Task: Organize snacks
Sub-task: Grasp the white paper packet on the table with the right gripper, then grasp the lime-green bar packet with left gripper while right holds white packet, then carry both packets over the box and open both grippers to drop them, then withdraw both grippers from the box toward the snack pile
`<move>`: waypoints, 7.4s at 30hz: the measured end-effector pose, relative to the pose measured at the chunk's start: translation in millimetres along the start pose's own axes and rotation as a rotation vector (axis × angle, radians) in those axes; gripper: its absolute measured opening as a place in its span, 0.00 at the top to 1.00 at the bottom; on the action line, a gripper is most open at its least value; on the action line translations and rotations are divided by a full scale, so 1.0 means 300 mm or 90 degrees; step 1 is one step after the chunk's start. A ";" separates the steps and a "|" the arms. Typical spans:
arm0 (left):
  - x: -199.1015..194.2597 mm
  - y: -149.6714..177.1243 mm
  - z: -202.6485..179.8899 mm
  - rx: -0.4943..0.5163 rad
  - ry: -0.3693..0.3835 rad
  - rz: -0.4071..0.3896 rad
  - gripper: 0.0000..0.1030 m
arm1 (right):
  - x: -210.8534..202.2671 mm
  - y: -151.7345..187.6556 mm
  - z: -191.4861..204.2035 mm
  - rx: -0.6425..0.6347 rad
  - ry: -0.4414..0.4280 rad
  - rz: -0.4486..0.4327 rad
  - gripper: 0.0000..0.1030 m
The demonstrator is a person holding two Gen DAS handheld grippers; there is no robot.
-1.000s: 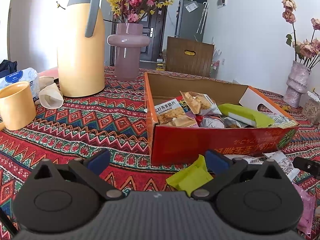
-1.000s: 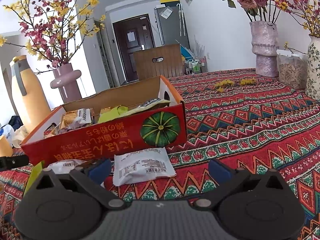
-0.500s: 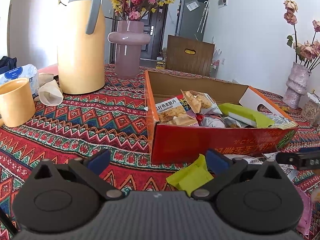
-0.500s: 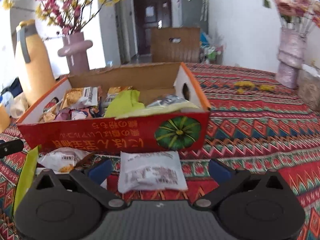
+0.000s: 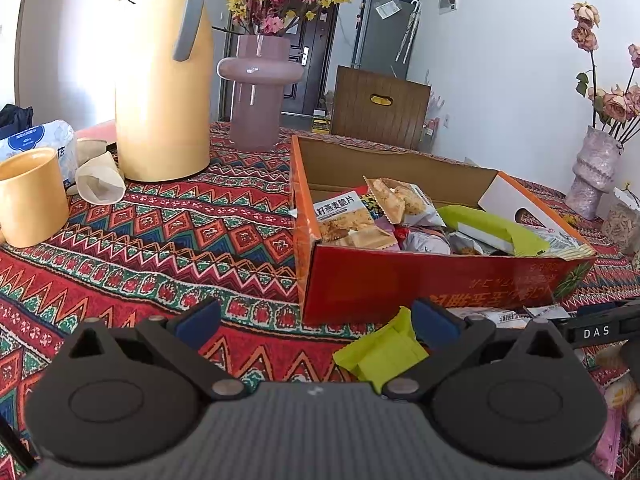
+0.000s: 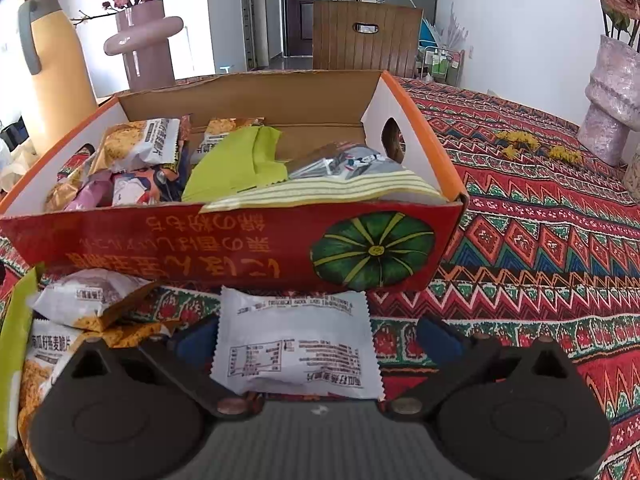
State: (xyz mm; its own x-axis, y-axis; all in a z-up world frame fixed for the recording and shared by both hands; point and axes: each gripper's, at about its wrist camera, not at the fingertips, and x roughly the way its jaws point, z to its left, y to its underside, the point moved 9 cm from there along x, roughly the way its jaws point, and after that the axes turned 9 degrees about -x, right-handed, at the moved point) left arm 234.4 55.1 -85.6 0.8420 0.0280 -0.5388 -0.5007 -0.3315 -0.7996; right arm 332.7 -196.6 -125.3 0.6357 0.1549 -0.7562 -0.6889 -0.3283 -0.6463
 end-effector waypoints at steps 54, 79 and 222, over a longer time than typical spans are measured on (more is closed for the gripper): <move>-0.084 0.157 -0.097 0.096 -0.068 0.118 0.03 | -0.306 0.193 -0.033 0.116 0.018 -0.253 0.55; -0.099 0.175 -0.062 0.138 -0.074 0.134 0.24 | -0.313 0.195 -0.033 0.116 0.013 -0.261 0.54; -0.068 0.010 -0.015 0.077 -0.017 -0.043 0.00 | -0.282 0.145 -0.028 0.114 0.041 -0.223 0.00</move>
State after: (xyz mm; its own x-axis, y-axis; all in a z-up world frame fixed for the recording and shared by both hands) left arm 216.7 49.2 -75.8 0.8701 0.0722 -0.4876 -0.4645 -0.2113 -0.8600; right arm 251.8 -232.0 -88.7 0.8594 0.1674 -0.4831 -0.4731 -0.0975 -0.8756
